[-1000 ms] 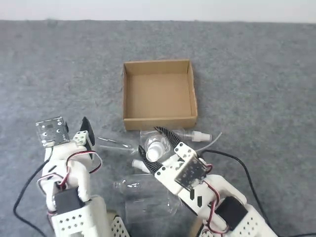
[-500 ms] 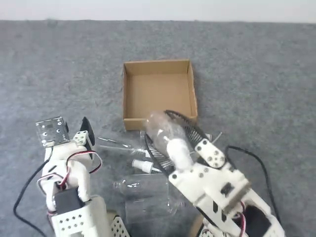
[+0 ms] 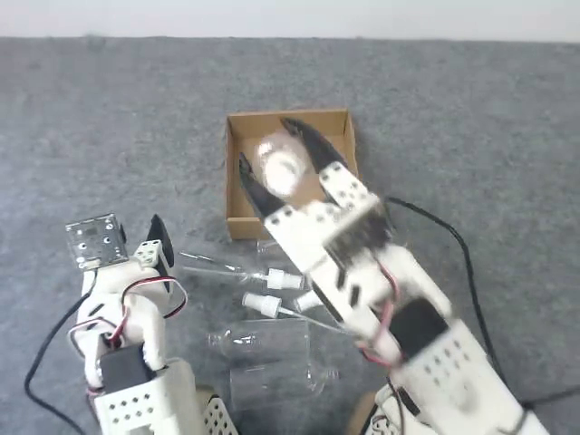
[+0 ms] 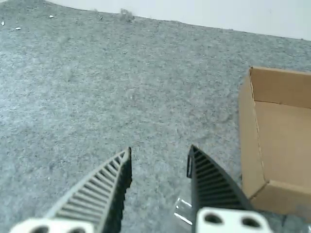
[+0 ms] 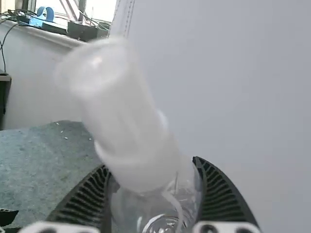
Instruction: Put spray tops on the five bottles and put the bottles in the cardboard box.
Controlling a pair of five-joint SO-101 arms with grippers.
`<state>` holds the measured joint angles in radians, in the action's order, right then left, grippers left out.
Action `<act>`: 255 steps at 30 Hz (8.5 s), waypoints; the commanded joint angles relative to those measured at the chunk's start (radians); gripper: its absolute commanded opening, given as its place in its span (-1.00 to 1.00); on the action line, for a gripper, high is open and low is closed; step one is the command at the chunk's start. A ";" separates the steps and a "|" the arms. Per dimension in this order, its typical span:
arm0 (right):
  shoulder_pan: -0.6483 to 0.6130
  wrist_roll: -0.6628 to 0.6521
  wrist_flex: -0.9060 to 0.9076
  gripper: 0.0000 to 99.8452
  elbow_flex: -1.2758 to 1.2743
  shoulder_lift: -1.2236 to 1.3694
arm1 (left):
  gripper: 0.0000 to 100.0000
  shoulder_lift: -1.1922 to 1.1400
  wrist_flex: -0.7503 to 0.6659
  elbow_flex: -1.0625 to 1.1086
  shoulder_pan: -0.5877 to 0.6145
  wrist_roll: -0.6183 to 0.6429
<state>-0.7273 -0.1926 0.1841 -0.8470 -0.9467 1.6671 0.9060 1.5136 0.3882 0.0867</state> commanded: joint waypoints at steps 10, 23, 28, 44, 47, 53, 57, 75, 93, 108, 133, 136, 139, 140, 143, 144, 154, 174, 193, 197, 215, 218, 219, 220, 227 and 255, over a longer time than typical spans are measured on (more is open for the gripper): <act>0.065 -0.005 -0.124 -0.82 0.290 0.504 | -0.65 0.018 -0.032 0.002 0.005 0.017; 0.102 0.129 -0.122 -0.82 0.551 0.886 | -0.65 0.018 -0.031 0.004 0.005 0.012; 0.142 0.130 -0.122 -0.82 0.641 0.997 | -0.65 0.018 -0.028 0.004 0.006 0.011; 0.140 0.229 -0.122 -0.81 0.997 1.434 | -0.65 0.018 -0.028 0.004 0.000 0.011; 0.143 0.273 -0.122 -0.81 1.068 1.508 | -0.65 0.018 -0.028 0.004 0.000 0.011; 0.145 0.273 -0.122 -0.81 1.137 1.604 | -0.65 0.018 -0.026 0.004 -0.002 0.011; 0.145 0.276 -0.122 -0.81 1.171 1.649 | -0.65 0.018 -0.026 0.004 -0.002 0.011; 0.145 0.273 -0.110 -0.59 1.211 1.725 | -0.65 0.018 -0.026 0.005 -0.002 0.011; 0.142 0.273 0.082 -0.41 1.209 1.635 | -0.65 0.018 -0.032 0.013 -0.002 0.011; 0.145 0.272 0.450 -0.42 1.209 1.449 | -0.65 0.018 -0.034 0.013 -0.002 0.011; 0.139 0.270 0.964 -0.42 1.209 1.041 | -0.64 0.018 -0.051 0.015 -0.002 0.011; 0.137 0.272 1.053 -0.42 1.209 0.986 | -0.64 0.018 -0.051 0.015 -0.002 0.011; 0.136 0.272 1.158 -0.42 1.209 0.941 | -0.64 0.018 -0.051 0.015 -0.002 0.011; 0.136 0.272 1.191 -0.42 1.209 0.929 | -0.64 0.018 -0.051 0.015 -0.002 0.011; 0.136 0.272 1.287 -0.42 1.209 0.900 | -0.64 0.018 -0.052 0.015 -0.002 0.011; 0.136 0.272 1.313 -0.42 1.209 0.891 | -0.64 0.018 -0.052 0.015 -0.002 0.011; 0.145 0.272 1.544 -0.42 1.209 0.823 | -0.64 0.018 -0.054 0.016 -0.002 0.011; 0.165 0.281 1.570 -0.42 0.819 0.542 | -0.64 0.018 -0.052 0.016 0.000 0.014; 0.073 0.764 1.159 -0.42 0.442 0.542 | -0.64 0.018 -0.051 0.016 0.000 0.011; 0.073 0.799 1.069 -0.42 0.382 0.542 | -0.64 0.018 -0.051 0.016 0.000 0.011; -0.137 0.753 1.188 -0.42 0.365 0.539 | -0.64 0.018 -0.055 0.015 0.041 0.017; -0.140 0.595 1.214 -0.42 0.365 0.533 | -0.64 0.018 -0.077 0.015 0.086 0.018; -0.140 0.542 1.221 -0.42 0.365 0.532 | -0.64 0.018 -0.083 0.015 0.104 0.018; -0.140 0.488 1.221 -0.42 0.365 0.532 | -0.64 0.018 -0.089 0.015 0.123 0.021; -0.160 0.249 1.218 -0.42 0.365 0.532 | -0.64 0.018 -0.129 0.012 0.253 0.092; -0.395 0.091 0.843 -0.42 0.064 0.550 | -0.64 0.018 -0.130 0.010 0.253 0.094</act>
<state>-1.1124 -0.0821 1.0694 -0.7641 -0.3698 1.6717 0.8048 1.5428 0.6429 0.1711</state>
